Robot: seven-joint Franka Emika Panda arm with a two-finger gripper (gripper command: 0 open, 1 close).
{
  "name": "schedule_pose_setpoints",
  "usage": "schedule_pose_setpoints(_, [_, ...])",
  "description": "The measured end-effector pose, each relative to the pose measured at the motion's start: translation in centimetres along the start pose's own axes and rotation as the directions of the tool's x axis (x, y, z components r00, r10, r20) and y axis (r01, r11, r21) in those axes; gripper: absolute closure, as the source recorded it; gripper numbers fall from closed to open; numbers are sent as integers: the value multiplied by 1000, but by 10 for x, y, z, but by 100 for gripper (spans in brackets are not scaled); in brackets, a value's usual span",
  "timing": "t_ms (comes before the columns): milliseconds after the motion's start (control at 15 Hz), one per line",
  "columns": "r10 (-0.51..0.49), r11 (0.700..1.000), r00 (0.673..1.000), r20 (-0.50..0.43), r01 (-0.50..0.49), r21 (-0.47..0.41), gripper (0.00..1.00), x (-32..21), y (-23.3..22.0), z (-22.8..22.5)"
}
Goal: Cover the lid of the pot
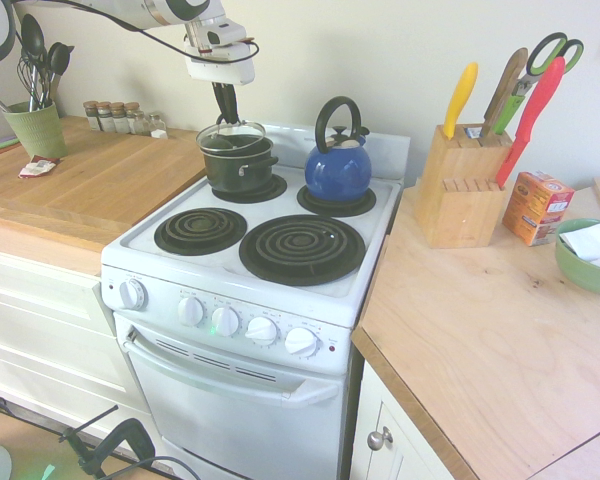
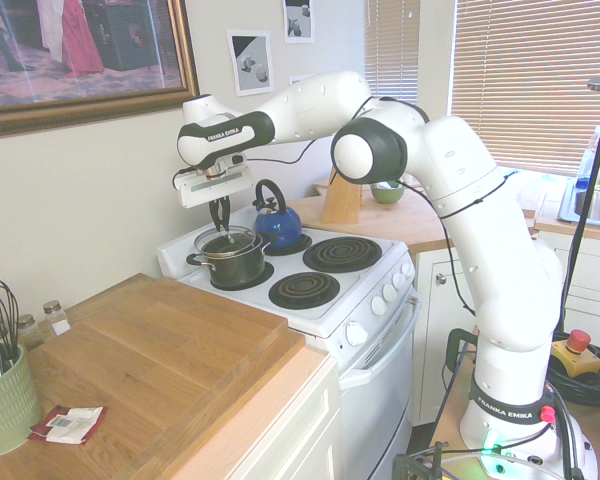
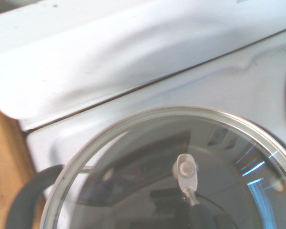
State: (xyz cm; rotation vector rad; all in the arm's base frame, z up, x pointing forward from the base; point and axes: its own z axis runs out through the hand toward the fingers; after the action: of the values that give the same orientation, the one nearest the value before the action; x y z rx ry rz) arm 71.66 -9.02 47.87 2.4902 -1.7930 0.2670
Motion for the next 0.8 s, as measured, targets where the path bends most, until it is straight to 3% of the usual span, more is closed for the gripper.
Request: schedule_pose_setpoints(800, [2, 1000, 1000, 4, -2, -13, 100, -2, 11, 14])
